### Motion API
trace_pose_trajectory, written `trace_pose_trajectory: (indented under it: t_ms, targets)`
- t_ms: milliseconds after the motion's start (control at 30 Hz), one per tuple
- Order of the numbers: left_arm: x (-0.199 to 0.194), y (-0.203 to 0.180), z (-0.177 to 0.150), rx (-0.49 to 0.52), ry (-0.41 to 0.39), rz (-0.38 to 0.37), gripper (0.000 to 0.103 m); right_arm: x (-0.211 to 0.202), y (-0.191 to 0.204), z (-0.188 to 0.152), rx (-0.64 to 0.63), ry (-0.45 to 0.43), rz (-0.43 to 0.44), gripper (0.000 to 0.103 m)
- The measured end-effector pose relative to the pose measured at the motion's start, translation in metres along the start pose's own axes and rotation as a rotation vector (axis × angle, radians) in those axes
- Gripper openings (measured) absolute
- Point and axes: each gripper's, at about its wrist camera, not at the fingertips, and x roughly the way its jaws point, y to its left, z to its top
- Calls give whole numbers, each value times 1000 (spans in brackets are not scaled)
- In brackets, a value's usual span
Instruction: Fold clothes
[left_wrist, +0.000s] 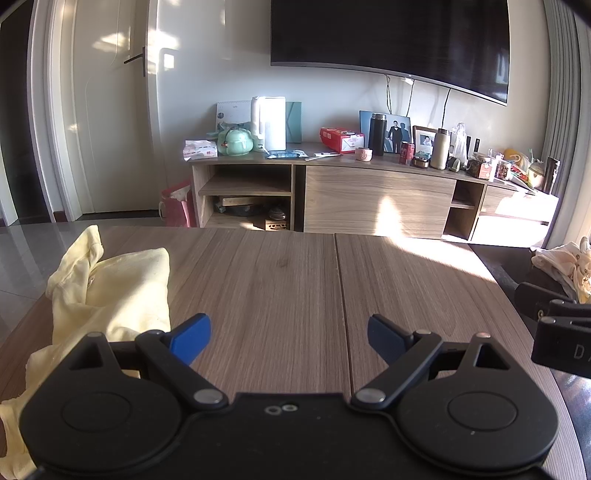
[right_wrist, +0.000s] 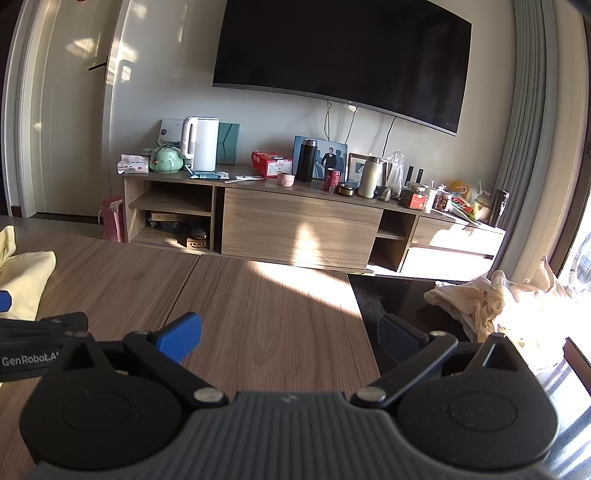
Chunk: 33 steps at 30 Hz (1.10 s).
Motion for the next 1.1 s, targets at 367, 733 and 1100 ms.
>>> trace_pose_trajectory:
  t_ms: [367,733,1100]
  targets:
    - [-5,7,2,-47,-32,-44,93,-1,1,0,-8,-7,-2,103]
    - [-2,5,2,-35,-26,-8,93,-1,0,0,-7,-10,-5,103]
    - [-3,3,1,-17,-25,3,93,-2,-1,0,-2,-9,-8,103]
